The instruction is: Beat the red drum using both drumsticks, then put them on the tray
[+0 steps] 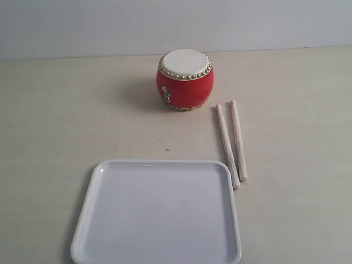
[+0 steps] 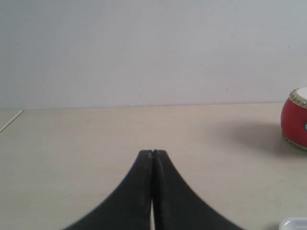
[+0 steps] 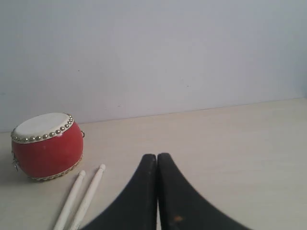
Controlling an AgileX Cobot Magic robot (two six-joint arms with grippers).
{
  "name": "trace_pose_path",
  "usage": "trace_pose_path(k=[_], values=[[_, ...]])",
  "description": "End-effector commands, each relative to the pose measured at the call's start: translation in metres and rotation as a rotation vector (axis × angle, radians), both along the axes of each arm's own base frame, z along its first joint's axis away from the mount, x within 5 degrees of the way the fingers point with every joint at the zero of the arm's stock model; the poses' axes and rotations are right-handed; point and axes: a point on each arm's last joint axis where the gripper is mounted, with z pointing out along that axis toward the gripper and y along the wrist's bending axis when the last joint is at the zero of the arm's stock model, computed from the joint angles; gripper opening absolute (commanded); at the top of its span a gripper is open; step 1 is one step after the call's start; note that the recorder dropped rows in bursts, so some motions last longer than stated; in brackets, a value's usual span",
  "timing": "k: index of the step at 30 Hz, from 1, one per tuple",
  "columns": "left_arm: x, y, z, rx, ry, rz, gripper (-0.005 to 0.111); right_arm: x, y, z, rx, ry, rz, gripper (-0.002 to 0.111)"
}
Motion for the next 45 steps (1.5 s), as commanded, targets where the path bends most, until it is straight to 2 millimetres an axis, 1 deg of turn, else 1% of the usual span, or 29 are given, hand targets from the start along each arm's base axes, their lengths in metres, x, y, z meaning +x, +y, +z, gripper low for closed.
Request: trace_pose_path(k=[1,30,40,42,45], values=[[0.0,0.0,0.002,-0.005,-0.021,0.004,0.0,0.0,0.0,-0.001,-0.001,-0.008,-0.006,0.0],[0.0,0.0,0.002,-0.005,-0.021,0.004,0.0,0.0,0.0,-0.001,-0.001,-0.008,-0.006,0.0],[0.0,0.001,0.002,0.212,-0.03,-0.006,0.0,0.0,0.0,-0.001,-0.001,-0.008,-0.006,0.0],[0.0,0.0,0.004,0.182,-0.056,-0.006,0.0,0.0,0.0,-0.001,-0.001,-0.008,-0.006,0.0],[0.0,-0.001,0.012,0.054,-0.14,-0.007,0.0,0.0,0.0,-0.001,-0.001,-0.008,-0.006,0.0]])
